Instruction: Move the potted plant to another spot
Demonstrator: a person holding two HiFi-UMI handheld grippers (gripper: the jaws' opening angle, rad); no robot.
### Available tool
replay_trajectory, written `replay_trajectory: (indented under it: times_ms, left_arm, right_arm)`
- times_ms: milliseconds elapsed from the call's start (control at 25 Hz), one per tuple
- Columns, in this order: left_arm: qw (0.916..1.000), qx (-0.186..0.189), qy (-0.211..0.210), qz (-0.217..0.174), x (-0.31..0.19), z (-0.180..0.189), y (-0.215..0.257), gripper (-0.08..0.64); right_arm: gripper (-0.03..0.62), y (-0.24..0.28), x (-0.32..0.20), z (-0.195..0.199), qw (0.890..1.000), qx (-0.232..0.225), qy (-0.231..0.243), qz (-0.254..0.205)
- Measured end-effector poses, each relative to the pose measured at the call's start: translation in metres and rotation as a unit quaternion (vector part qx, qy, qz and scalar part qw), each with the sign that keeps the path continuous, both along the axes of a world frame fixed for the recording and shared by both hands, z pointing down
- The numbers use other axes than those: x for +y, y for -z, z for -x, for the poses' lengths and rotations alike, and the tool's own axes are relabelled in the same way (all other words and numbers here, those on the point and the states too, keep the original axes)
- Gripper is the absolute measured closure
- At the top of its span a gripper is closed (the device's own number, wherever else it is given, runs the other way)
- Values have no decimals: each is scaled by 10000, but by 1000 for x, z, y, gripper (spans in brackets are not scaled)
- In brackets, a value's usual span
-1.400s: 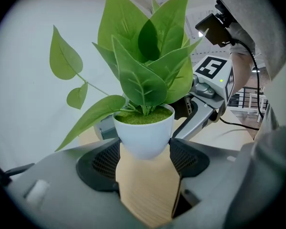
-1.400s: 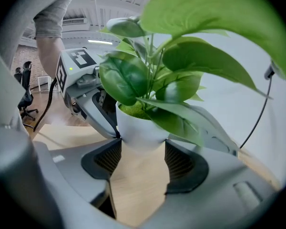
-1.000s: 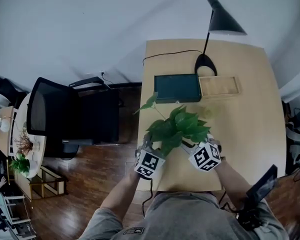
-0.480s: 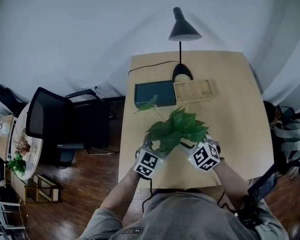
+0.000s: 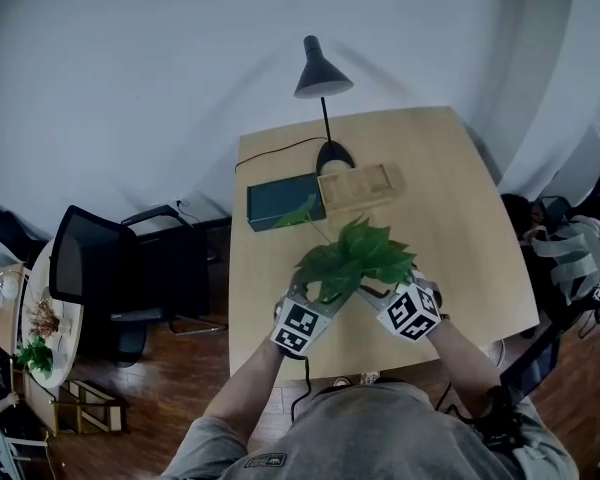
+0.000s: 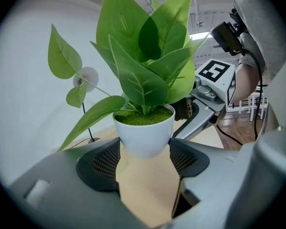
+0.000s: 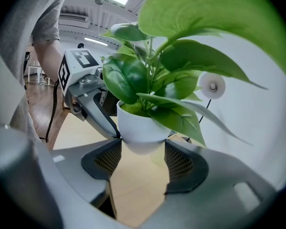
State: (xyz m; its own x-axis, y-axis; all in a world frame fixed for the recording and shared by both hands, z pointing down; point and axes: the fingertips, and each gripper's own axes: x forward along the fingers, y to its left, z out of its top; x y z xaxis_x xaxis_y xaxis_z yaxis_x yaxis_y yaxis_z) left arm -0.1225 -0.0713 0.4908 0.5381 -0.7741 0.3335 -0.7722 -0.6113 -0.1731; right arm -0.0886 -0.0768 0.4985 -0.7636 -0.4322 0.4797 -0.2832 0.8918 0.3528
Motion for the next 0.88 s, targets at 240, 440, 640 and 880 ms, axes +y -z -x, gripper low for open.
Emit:
replay_trajectory:
  times_ms: [240,440,640,880]
  left_arm:
    - [9991,12,-416,56,7,-11,2,239]
    - [9977,30,-681,72,11,-25,-2,239]
    - [9968,85,-786,126,4,-46,-5,239]
    - [9974,67,-718,72,-31,-94,-4,239]
  right_arm:
    - [302,2,10,-11,9991,6,-431,59]
    - [302,-2,16,-26,9975,2,-705,80]
    - [302,-4,10,-47,9969,43,-786,70]
    - [302,-5,-26,-95,9972,27,-743,29]
